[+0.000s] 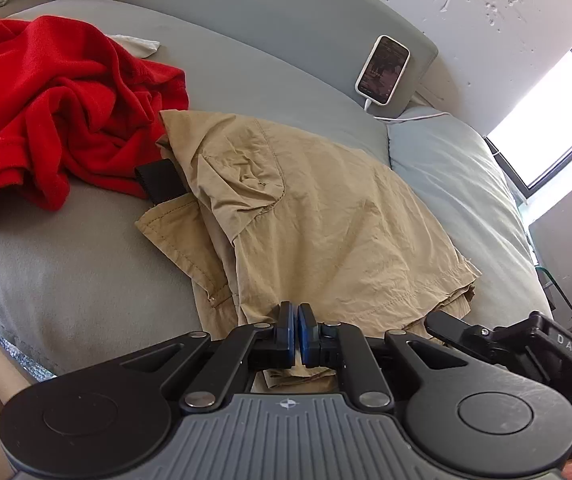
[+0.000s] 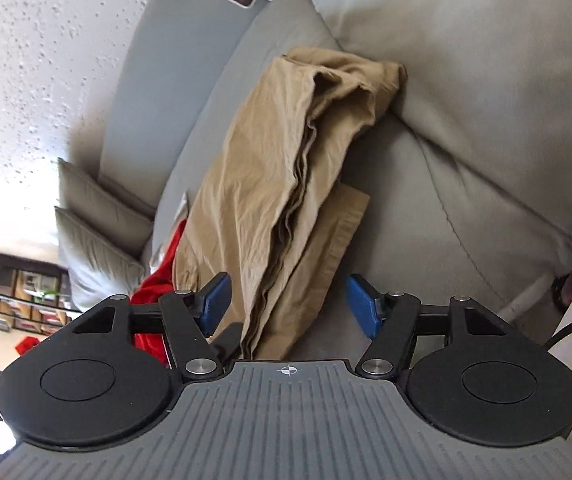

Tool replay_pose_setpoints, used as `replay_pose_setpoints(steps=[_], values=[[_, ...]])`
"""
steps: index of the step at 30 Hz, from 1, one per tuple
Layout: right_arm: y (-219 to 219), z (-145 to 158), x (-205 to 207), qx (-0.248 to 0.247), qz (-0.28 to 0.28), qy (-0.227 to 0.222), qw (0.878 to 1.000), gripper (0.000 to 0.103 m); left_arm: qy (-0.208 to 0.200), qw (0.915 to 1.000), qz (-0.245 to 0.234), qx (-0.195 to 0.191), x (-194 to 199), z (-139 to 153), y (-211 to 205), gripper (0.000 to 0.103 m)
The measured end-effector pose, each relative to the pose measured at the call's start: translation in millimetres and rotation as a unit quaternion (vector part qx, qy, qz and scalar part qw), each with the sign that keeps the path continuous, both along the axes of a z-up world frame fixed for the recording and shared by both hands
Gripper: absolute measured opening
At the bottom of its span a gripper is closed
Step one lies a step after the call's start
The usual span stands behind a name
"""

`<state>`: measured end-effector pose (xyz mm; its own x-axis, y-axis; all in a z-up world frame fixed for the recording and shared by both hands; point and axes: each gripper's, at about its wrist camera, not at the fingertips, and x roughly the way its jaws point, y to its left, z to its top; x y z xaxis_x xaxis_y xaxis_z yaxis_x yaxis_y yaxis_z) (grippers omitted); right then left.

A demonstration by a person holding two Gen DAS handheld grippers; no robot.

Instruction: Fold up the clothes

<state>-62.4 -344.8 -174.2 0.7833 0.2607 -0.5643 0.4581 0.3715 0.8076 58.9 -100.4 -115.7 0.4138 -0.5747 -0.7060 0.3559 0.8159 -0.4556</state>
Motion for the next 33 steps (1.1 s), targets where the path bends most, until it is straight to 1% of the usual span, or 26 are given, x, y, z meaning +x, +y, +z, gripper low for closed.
replay_pose_setpoints(steps=[2, 7, 8, 9, 12, 14, 16, 17, 18, 19, 20, 21, 23, 24, 25, 26, 27, 28, 30, 32, 33], values=[[4, -9, 2, -0.001, -0.013, -0.015, 1.000, 0.067, 0.000, 1.0000, 0.000, 0.000, -1, 0, 0, 0.011], [14, -10, 11, -0.030, -0.021, -0.044, 0.998, 0.067, 0.015, 0.9997, 0.011, -0.014, 2, -3, 3, 0.011], [16, -11, 15, -0.039, -0.021, -0.053, 0.998, 0.065, 0.017, 0.9996, 0.012, -0.016, 3, -3, 4, 0.011], [17, -12, 20, -0.047, -0.023, -0.061, 0.997, 0.060, 0.020, 0.9996, 0.013, -0.018, 4, -4, 4, 0.011], [14, -21, 38, -0.039, -0.040, -0.071, 0.996, 0.049, 0.019, 0.9996, 0.010, -0.017, 4, -4, 4, 0.011], [11, -21, 46, -0.044, -0.044, -0.069, 0.996, 0.048, 0.014, 0.9998, 0.006, -0.013, 4, -3, 3, 0.011], [17, -14, 55, -0.084, -0.029, -0.057, 0.994, 0.048, 0.011, 0.9999, 0.003, -0.010, 3, -3, 2, 0.011], [20, -10, 59, -0.106, -0.020, -0.050, 0.993, 0.040, 0.010, 0.9999, 0.000, -0.009, 3, -2, 2, 0.011], [23, -6, 62, -0.135, -0.007, -0.037, 0.990, 0.026, 0.011, 0.9999, -0.005, -0.011, 3, 0, 3, 0.010], [22, -3, 63, -0.140, 0.001, -0.033, 0.990, 0.024, 0.013, 0.9998, -0.011, -0.014, 3, 3, 4, 0.009], [20, 0, 63, -0.138, 0.008, -0.030, 0.990, 0.019, 0.015, 0.9993, -0.020, -0.027, 2, 8, 7, 0.010], [18, 3, 63, -0.136, 0.015, -0.028, 0.990, 0.014, 0.014, 0.9982, -0.032, -0.049, 2, 15, 12, 0.010], [9, 18, 55, -0.139, 0.041, -0.035, 0.989, 0.010, -0.002, 0.9946, -0.054, -0.089, -1, 32, 23, 0.023], [5, 27, 51, -0.141, 0.055, -0.039, 0.988, 0.010, -0.016, 0.9927, -0.063, -0.101, -2, 42, 30, 0.027], [0, 35, 46, -0.143, 0.069, -0.044, 0.986, 0.010, -0.031, 0.9906, -0.071, -0.113, -3, 51, 37, 0.034], [-4, 43, 41, -0.145, 0.083, -0.048, 0.985, 0.010, -0.046, 0.9896, -0.070, -0.117, -3, 59, 43, 0.039], [-12, 50, 34, -0.145, 0.099, -0.043, 0.983, 0.010, -0.060, 0.9885, -0.068, -0.120, -2, 65, 49, 0.042], [-20, 55, 26, -0.144, 0.113, -0.030, 0.983, 0.010, -0.069, 0.9889, -0.060, -0.117, 2, 69, 53, 0.045], [-40, 56, 13, -0.135, 0.128, 0.013, 0.982, 0.010, -0.070, 0.9910, -0.044, -0.105, 14, 67, 55, 0.047], [-55, 50, 3, -0.133, 0.126, 0.058, 0.981, 0.011, -0.056, 0.9938, -0.033, -0.090, 29, 58, 46, 0.047], [-60, 42, 1, -0.124, 0.118, 0.071, 0.983, 0.011, -0.045, 0.9947, -0.036, -0.085, 35, 52, 40, 0.048]])
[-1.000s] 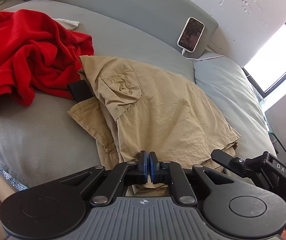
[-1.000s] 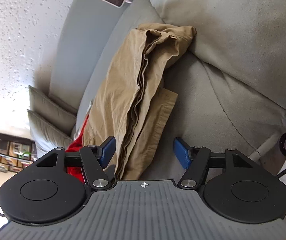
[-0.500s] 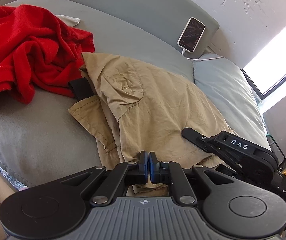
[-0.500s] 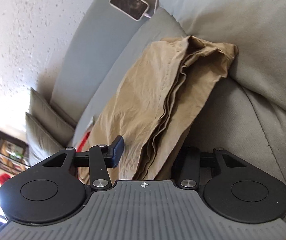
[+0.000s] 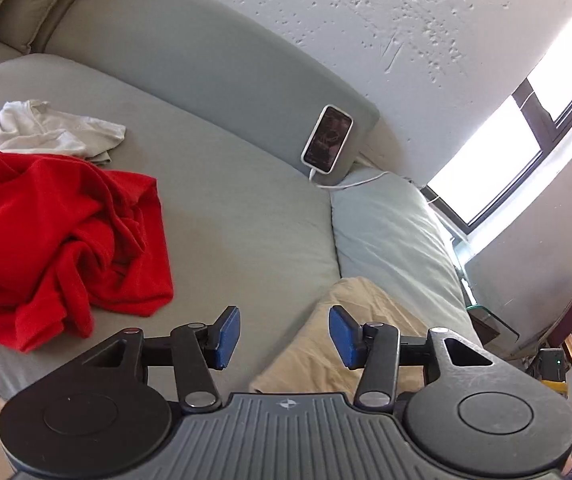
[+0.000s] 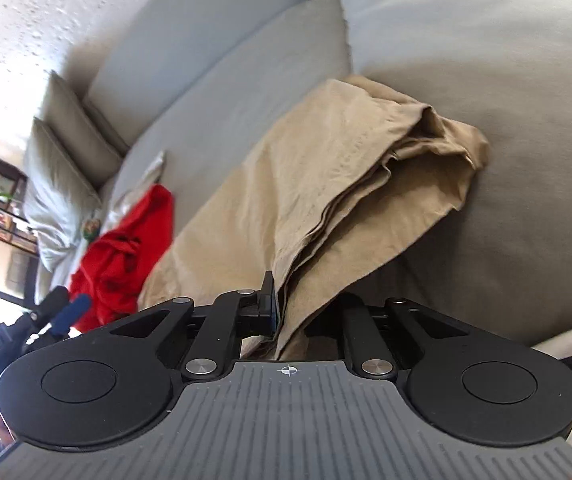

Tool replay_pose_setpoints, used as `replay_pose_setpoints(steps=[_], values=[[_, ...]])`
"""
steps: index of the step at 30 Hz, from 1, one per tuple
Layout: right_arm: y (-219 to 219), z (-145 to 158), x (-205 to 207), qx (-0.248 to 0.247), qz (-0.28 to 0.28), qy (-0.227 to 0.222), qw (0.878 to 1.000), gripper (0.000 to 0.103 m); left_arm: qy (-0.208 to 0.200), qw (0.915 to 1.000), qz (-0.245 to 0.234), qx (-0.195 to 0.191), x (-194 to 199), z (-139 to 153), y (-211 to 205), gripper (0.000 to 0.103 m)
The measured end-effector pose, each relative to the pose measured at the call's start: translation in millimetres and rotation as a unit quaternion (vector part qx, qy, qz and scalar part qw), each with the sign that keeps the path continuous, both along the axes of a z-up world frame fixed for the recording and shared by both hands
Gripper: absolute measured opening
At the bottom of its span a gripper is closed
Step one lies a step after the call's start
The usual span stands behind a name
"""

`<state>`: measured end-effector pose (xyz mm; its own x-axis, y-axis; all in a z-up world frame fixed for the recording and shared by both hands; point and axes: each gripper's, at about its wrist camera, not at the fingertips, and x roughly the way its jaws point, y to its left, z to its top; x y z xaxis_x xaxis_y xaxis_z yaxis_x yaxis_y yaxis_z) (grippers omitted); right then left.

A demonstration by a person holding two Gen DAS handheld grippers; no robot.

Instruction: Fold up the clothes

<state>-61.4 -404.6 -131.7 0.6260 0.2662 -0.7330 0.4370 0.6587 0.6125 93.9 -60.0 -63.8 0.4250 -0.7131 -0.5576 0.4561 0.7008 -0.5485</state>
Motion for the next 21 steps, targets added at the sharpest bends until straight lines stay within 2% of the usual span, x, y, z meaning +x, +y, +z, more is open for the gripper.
replay_pose_setpoints(steps=[3, 6, 7, 9, 10, 11, 12, 13, 14, 15, 18, 19, 20, 21], values=[[-9, -25, -7, 0.026, -0.030, 0.029, 0.999, 0.013, 0.022, 0.9991, -0.014, 0.034, 12, -20, -22, 0.054], [-8, -42, -14, 0.042, -0.053, 0.031, 0.997, 0.015, 0.019, 0.9959, -0.060, 0.064, 13, -33, -46, 0.056], [-9, -45, -17, 0.049, -0.060, 0.028, 0.997, 0.015, 0.020, 0.9956, -0.071, 0.058, 13, -33, -52, 0.056], [-11, -46, -21, 0.055, -0.064, 0.024, 0.996, 0.016, 0.026, 0.9951, -0.093, 0.021, 13, -29, -59, 0.057], [-11, -46, -21, 0.051, -0.062, 0.024, 0.996, 0.016, 0.026, 0.9942, -0.105, 0.002, 13, -25, -62, 0.060], [-10, -45, -22, 0.047, -0.060, 0.024, 0.997, 0.016, 0.018, 0.9931, -0.116, -0.002, 13, -21, -67, 0.070], [-10, -45, -22, 0.043, -0.058, 0.025, 0.997, 0.016, 0.009, 0.9919, -0.127, -0.002, 12, -17, -73, 0.074], [-9, -45, -23, 0.040, -0.057, 0.025, 0.997, 0.016, -0.003, 0.9900, -0.139, 0.026, 10, -15, -82, 0.077], [-9, -44, -24, 0.037, -0.056, 0.025, 0.997, 0.016, -0.007, 0.9875, -0.147, 0.056, 8, -17, -90, 0.077], [-9, -44, -24, 0.034, -0.054, 0.025, 0.998, 0.016, -0.010, 0.9842, -0.156, 0.083, 6, -19, -98, 0.076], [-12, -46, -28, 0.040, -0.056, 0.023, 0.997, 0.017, 0.006, 0.9780, -0.175, 0.114, 1, -33, -112, 0.065], [-13, -47, -30, 0.043, -0.056, 0.022, 0.997, 0.017, 0.007, 0.9774, -0.174, 0.120, -1, -37, -115, 0.052], [-14, -48, -31, 0.044, -0.057, 0.022, 0.997, 0.016, -0.002, 0.9762, -0.167, 0.139, -4, -39, -118, 0.033], [-15, -48, -33, 0.046, -0.059, 0.022, 0.997, 0.016, -0.004, 0.9766, -0.162, 0.141, -7, -39, -117, 0.032]])
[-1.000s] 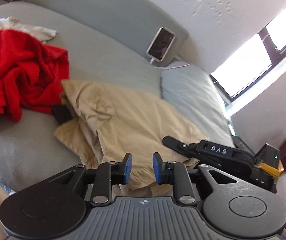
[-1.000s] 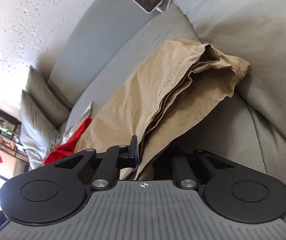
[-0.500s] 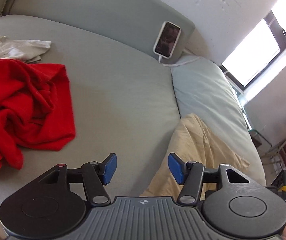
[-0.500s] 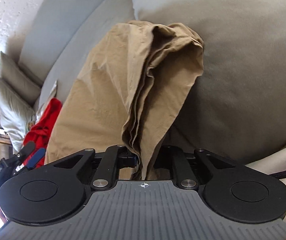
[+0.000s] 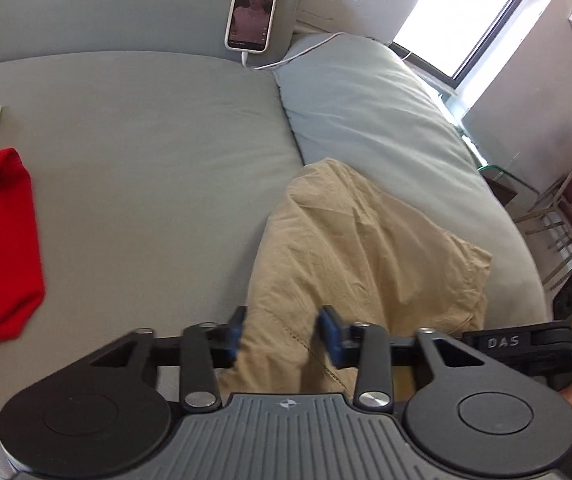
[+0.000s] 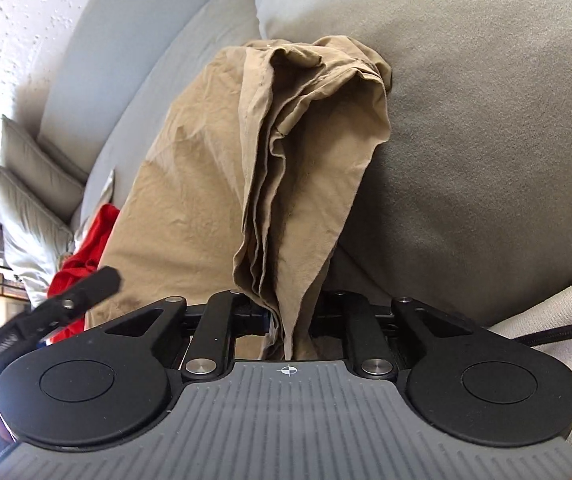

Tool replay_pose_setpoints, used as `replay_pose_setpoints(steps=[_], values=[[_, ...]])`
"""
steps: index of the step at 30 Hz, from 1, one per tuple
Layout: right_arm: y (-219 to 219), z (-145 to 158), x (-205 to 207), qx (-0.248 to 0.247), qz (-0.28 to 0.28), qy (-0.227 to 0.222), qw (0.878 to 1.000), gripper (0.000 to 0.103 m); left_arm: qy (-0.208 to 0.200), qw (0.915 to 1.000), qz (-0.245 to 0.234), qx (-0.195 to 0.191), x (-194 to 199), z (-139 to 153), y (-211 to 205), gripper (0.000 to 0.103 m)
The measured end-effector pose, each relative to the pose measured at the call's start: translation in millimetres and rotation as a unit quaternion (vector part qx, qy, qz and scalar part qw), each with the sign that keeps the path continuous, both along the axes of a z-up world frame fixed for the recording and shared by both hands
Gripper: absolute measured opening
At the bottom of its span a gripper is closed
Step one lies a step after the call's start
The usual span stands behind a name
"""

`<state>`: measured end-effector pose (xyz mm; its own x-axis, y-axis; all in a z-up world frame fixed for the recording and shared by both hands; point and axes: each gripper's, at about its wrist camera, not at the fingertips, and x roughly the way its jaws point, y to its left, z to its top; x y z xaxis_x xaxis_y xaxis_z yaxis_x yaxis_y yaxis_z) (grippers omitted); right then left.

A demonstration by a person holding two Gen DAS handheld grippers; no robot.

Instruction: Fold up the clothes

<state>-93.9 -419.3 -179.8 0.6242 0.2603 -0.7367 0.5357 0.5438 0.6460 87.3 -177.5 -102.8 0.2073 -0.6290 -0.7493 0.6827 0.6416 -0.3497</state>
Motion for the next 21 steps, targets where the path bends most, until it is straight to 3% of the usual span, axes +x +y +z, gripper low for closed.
replay_pose_setpoints(steps=[1, 3, 6, 11, 13, 16, 18, 19, 21], values=[[0, 0, -2, 0.001, -0.002, 0.000, 1.000, 0.016, -0.001, 0.9999, 0.004, -0.010, -2, 3, 4, 0.024], [2, 6, -3, -0.012, -0.003, 0.005, 1.000, 0.018, -0.005, 0.9994, 0.012, -0.031, -7, 8, 12, 0.021], [18, 34, 3, -0.103, 0.016, -0.008, 0.995, 0.013, -0.030, 0.9975, 0.035, -0.055, -24, 18, 33, 0.019], [44, 90, 34, -0.212, 0.060, -0.068, 0.973, 0.012, 0.006, 0.9832, 0.137, -0.120, -29, 30, 84, 0.018], [51, 99, 51, -0.219, 0.080, -0.078, 0.969, 0.012, 0.028, 0.9794, 0.160, -0.119, -19, 24, 89, 0.018], [51, 91, 81, -0.201, 0.096, -0.062, 0.973, 0.012, 0.066, 0.9722, 0.200, -0.102, 4, -5, 89, 0.019], [55, 68, 110, -0.192, 0.104, -0.038, 0.975, 0.014, 0.090, 0.9660, 0.226, -0.087, 20, -30, 87, 0.024], [58, 58, 121, -0.196, 0.105, -0.025, 0.975, 0.016, 0.084, 0.9680, 0.218, -0.091, 20, -29, 87, 0.025], [64, 39, 140, -0.209, 0.105, 0.002, 0.972, 0.040, 0.064, 0.9733, 0.202, -0.088, 18, -25, 86, 0.026]])
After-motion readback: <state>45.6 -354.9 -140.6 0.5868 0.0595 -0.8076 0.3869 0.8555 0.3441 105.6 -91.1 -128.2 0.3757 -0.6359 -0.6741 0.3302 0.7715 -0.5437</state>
